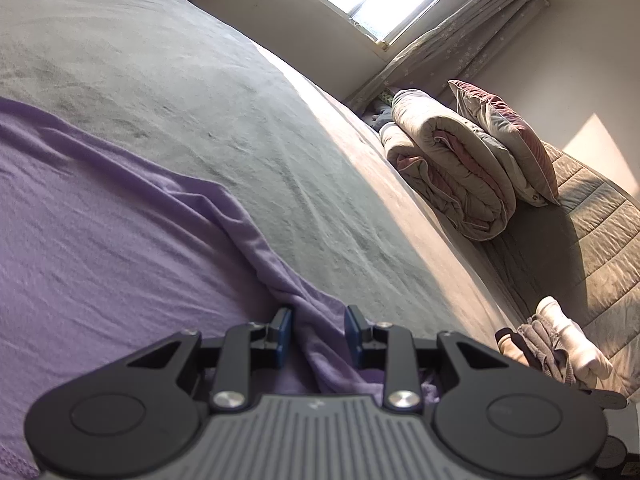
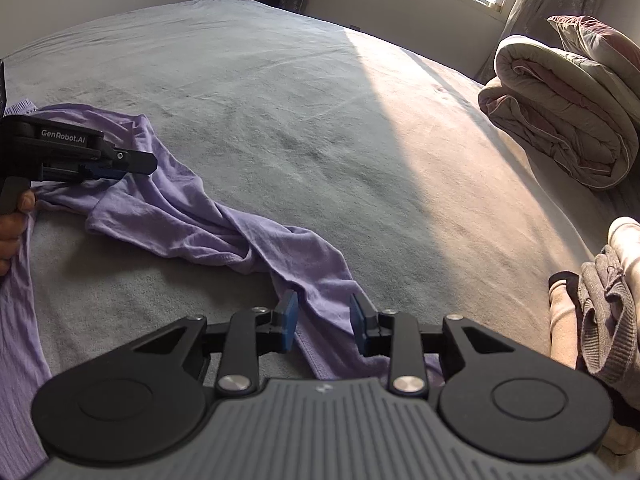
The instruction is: Fold clothes
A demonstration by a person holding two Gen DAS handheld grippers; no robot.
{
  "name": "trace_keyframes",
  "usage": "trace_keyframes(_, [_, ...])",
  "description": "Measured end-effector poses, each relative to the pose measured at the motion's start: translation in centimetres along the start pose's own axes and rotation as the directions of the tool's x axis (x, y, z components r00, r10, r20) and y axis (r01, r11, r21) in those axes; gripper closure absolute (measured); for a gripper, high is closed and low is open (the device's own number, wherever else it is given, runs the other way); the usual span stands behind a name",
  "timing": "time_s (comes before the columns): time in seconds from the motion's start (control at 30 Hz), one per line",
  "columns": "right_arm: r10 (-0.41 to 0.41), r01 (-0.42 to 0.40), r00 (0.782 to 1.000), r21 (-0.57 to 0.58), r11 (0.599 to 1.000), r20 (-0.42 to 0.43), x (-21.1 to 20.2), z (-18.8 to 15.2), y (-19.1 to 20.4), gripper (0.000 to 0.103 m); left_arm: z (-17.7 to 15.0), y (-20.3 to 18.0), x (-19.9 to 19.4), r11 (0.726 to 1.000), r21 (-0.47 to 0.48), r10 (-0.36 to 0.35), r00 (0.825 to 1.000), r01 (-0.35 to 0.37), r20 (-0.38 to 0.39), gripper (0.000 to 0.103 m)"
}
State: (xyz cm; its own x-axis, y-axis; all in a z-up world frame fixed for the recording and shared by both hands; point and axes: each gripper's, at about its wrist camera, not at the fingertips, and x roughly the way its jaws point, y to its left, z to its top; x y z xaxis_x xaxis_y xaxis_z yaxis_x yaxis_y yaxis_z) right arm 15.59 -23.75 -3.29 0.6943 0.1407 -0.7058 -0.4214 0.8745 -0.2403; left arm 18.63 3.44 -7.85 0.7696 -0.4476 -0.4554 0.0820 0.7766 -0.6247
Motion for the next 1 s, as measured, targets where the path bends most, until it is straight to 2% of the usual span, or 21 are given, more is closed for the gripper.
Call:
trace_keyframes(0.1, [-0.025, 0.025, 1.0, -0.031, 0.999, 0.002, 0.9, 0.2, 0.7, 0.07, 0.0, 0.1, 0.0, 1.0, -0.003, -0.003, 1.0, 0.003, -0.001, 0.073])
trace_keyframes(0.27, [-0.052, 0.052, 0.998, -0.027, 0.998, 0.022, 1.3, 0.6, 0.5, 0.088, 0.0, 0.2, -0.1, 1.0, -0.004, -0.003, 1.0, 0.003, -0.001, 0.073])
trace_keyframes(0.33, [-0.052, 0.053, 0.999, -0.033, 0.998, 0.011, 1.5, 0.8, 0.4, 0.101, 0.0, 0.3, -0.1, 1.0, -0.003, -0.003, 1.0, 0.003, -0.001, 0.073])
trace_keyframes(0.4, [-0.061, 0.061, 0.998, -0.041, 0.997, 0.007, 1.7, 0.9, 0.4, 0.103, 0.0, 0.3, -0.1, 1.0, -0.003, -0.003, 1.0, 0.003, -0.001, 0.073])
trace_keyframes(0.7, [-0.168, 0.17, 0.985, -0.05, 0.984, 0.049, 2.2, 3.8, -1.5, 0.103, 0.1, 0.0, -0.4, 1.0, 0.005, -0.016, 1.0, 0.016, 0.006, 0.073])
trace_keyframes(1.0, [-0.262, 0.263, 0.964, -0.026, 0.965, 0.042, 6.2, 7.3, -3.7, 0.103, 0.2, 0.3, -0.6, 0.999, -0.017, -0.052, 0.999, 0.052, 0.008, 0.073])
